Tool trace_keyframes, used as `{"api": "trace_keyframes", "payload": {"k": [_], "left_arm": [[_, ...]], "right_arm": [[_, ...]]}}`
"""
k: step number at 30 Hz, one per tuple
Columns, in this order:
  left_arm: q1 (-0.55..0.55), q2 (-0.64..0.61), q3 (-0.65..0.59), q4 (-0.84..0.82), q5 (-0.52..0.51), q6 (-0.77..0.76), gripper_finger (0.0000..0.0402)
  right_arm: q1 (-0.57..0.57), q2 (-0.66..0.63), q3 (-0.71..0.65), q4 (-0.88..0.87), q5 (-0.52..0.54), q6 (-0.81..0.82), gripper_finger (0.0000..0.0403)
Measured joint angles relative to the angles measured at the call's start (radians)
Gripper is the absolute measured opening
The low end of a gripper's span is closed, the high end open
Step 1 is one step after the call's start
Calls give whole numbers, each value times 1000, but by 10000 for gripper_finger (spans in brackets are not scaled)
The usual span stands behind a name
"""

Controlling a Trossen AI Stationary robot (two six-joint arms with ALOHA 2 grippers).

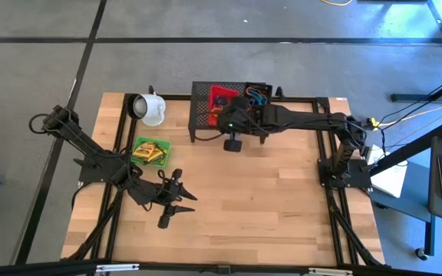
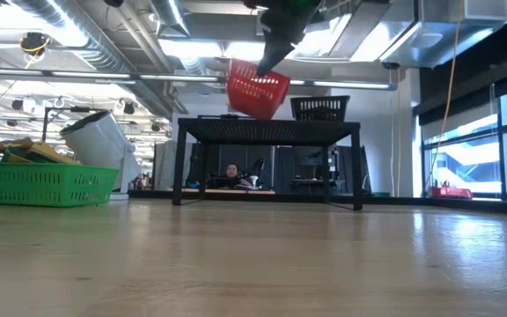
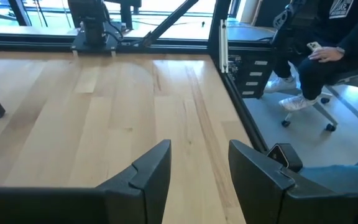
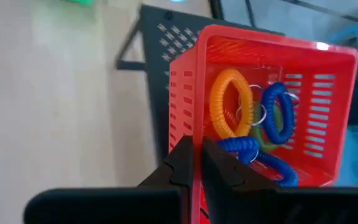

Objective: Pick & Place Office Desk Supplies
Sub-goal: Put the orange bin on the shelf

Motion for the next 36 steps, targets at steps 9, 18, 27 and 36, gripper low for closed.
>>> {"api": "trace_keyframes", "payload": {"k": [9,18,27,36], "left_arm": [[0,0,0,0,0,0,155],[0,0,0,0,-1,0,155],[0,0,0,0,-1,0,155],[0,0,0,0,-1,0,155]], "right_arm": [[-23,2,0,-24,34,-4,17],[-28,2,0,-46,30,-4,17],[-28,7,0,-61,31,-1,24],[-28,7,0,-60,31,0,36]]}}
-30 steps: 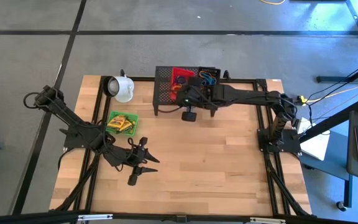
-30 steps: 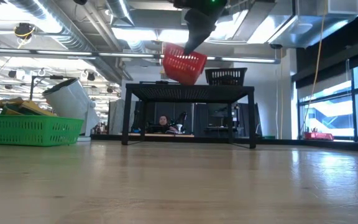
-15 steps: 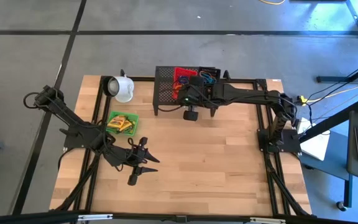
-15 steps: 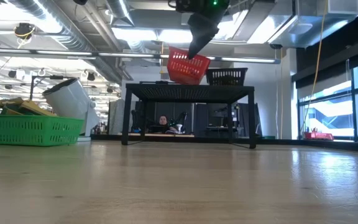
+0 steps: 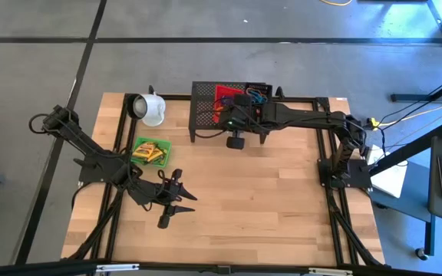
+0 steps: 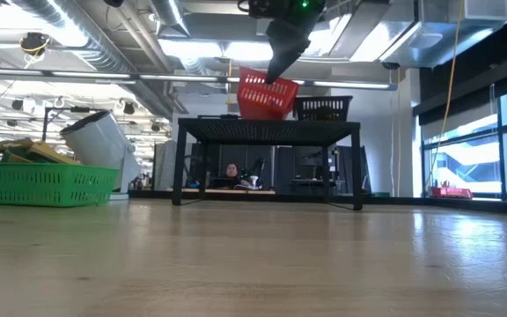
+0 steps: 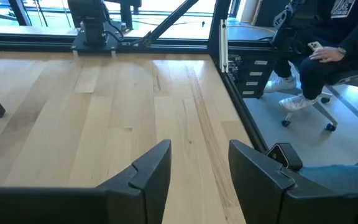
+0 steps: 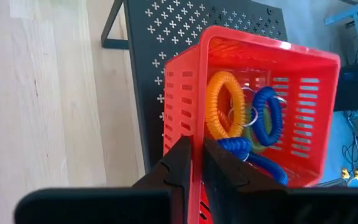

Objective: Pick & Place Office Desk Supplies
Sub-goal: Put the orange bin on the shelf

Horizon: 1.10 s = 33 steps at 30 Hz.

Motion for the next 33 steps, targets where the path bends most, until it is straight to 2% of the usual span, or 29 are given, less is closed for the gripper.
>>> {"api": "trace_keyframes", "payload": {"k": [23,33], "left_arm": [[0,0,0,0,0,0,155],[0,0,0,0,0,-5,155]], "right_arm": [[-54,0,0,1,3,16,37],[-55,0,0,2,3,4,53]]}}
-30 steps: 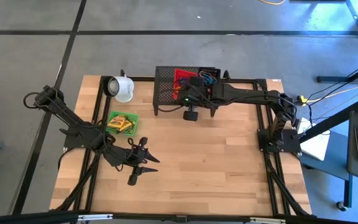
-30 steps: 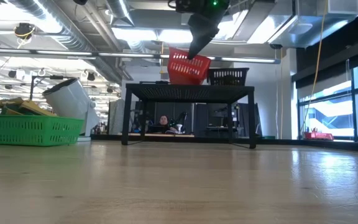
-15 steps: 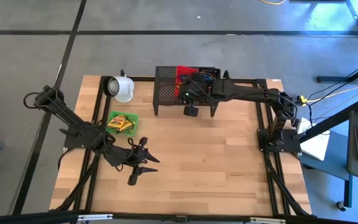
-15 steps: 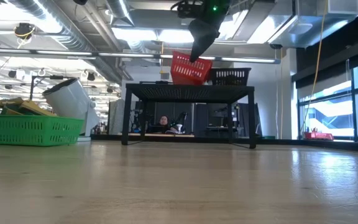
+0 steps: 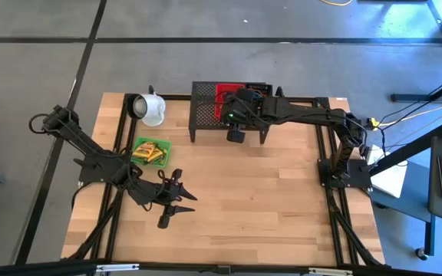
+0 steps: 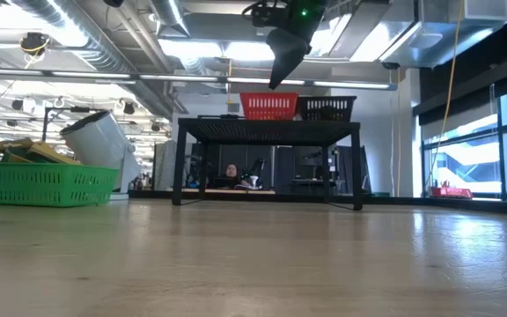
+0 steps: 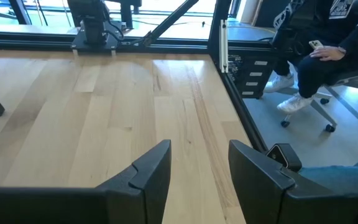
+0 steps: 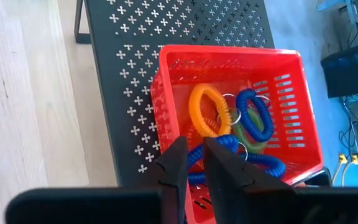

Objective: Pick & Place Office Desk Supplies
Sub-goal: Put the orange bin on the shelf, then put the green bin on the shelf

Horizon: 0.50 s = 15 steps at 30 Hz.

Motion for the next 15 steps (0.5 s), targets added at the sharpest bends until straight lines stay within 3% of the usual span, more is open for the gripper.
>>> {"api": "trace_keyframes", "payload": {"k": [7,15], "left_arm": [[0,0,0,0,7,-4,155],[0,0,0,0,9,-7,155]], "right_arm": [[0,0,0,13,5,0,49],[28,-5,27,-3,113,1,105]]}}
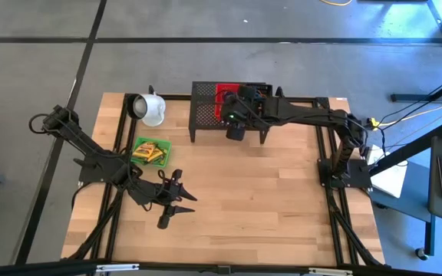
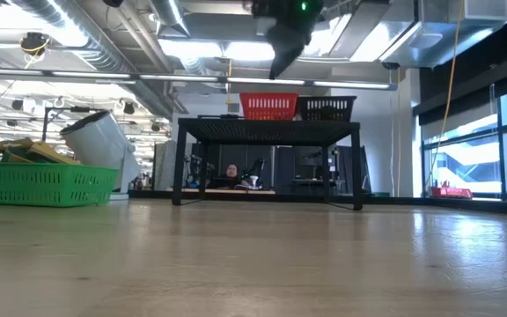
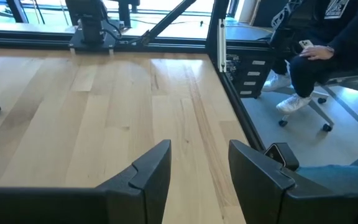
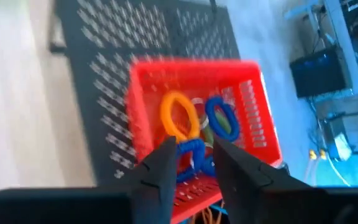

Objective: Pick & Place Office Desk Supplies
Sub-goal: Put the green bin on the shelf

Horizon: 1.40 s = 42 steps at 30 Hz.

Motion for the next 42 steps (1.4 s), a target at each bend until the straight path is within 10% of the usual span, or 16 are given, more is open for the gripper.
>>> {"api": "trace_keyframes", "payload": {"k": [8,15,21,42], "left_arm": [[0,-1,0,-202,2,-63,155],[24,-23,0,-616,-18,-444,155],[116,-16,0,-836,-229,-766,155],[430,137,-129,-831,-184,-869,155]], "right_arm": [[111,-3,185,-116,-13,268,130],[263,-6,285,-187,-160,532,124],[367,-5,288,-187,-165,548,123],[467,-5,288,-186,-158,549,123]]}}
